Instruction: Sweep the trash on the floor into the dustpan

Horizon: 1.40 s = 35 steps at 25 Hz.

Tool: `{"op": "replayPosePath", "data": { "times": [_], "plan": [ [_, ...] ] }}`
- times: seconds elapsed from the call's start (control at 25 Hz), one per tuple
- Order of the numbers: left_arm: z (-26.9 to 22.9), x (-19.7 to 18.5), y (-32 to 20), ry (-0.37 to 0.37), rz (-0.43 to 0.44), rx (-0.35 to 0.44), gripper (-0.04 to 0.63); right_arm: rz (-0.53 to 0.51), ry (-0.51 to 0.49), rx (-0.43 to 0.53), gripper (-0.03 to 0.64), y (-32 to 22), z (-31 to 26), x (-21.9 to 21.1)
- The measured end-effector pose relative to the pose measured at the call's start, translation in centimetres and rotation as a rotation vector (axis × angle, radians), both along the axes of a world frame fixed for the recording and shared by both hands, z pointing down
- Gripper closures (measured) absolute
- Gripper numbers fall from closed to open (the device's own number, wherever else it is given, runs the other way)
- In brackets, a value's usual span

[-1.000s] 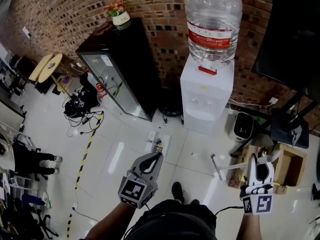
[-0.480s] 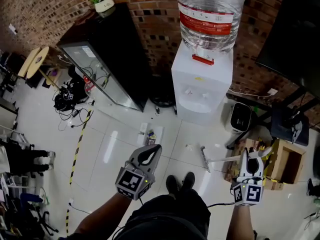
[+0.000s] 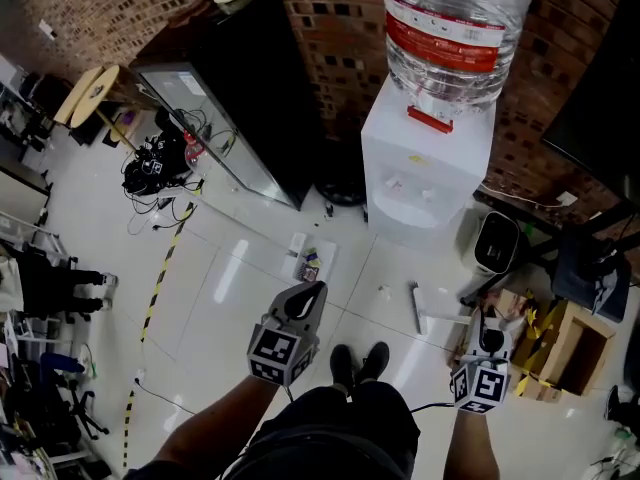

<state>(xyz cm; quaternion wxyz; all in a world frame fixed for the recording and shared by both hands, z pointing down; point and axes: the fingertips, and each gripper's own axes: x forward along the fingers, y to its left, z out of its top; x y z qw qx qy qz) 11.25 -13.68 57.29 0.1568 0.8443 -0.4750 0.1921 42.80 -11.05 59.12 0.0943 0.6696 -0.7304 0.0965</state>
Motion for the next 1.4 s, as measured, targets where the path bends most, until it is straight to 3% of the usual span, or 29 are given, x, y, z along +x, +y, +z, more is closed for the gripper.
{"op": "replayPosePath", "data": {
  "times": [0.32, 0.56, 0.72, 0.92, 1.12, 1.4],
  "plan": [
    [-0.7, 0.0, -0.5, -0.005, -0.031, -0.024, 0.588, -0.071, 0.031, -0.039, 0.512, -1.6, 1.0, -1.8],
    [-1.9, -0.2, -2.3, 0.005, 0.01, 0.0, 0.588, -0.088, 0.028, -0.084, 0.512, -2.5, 1.2, -5.0],
    [-2.1, -3.4, -4.0, 0.013, -0.003, -0.001, 0.588, -0.082, 0.032, -0.113, 0.512, -3.1, 1.4, -7.8],
    [-2.5, -10.1, -7.2, 0.051, 0.04, 0.024, 0.588, 0.007, 0.029, -0.138, 0.512, -5.1, 1.7, -12.3],
    [-2.7, -17.1, -10.7, 0.028, 0.153, 0.06, 0.588, 0.109, 0.038, -0.151, 0.512, -8.2, 3.5, -18.3],
    [-1.8, -22.8, -12.6, 0.043, 0.292, 0.053, 0.588, 0.256, 0.034, -0.178, 0.509, -13.4, 5.2, -24.9]
  ]
}}
